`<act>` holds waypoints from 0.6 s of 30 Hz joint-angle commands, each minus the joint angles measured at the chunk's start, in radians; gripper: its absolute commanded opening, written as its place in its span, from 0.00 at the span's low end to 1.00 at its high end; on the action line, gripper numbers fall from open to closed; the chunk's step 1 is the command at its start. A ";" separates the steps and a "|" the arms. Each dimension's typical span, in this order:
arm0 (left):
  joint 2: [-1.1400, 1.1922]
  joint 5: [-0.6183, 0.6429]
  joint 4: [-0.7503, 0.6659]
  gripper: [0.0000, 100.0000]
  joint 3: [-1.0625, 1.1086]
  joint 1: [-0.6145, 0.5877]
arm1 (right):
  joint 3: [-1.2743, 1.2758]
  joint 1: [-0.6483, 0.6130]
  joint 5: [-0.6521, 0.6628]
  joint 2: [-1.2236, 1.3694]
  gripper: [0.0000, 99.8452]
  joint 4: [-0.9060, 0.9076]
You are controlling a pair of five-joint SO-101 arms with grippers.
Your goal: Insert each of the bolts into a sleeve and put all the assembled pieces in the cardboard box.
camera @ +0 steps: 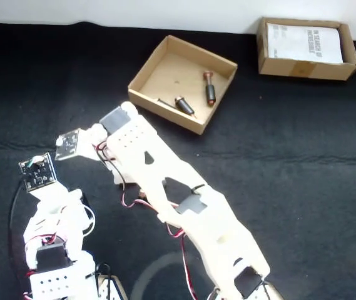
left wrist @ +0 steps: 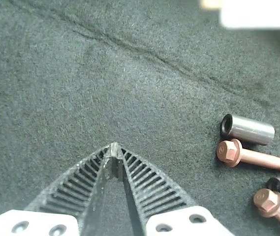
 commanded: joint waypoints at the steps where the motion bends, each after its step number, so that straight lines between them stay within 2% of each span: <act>1: -0.010 0.002 -0.028 0.01 0.019 -0.013 | 0.001 -0.005 0.015 -0.081 0.15 -0.044; 11: -0.010 0.002 -0.031 0.01 0.019 -0.013 | 0.002 0.013 0.118 -0.073 0.15 -0.122; 18: -0.010 0.002 -0.044 0.01 0.019 -0.031 | -0.008 0.030 0.135 0.050 0.15 -0.156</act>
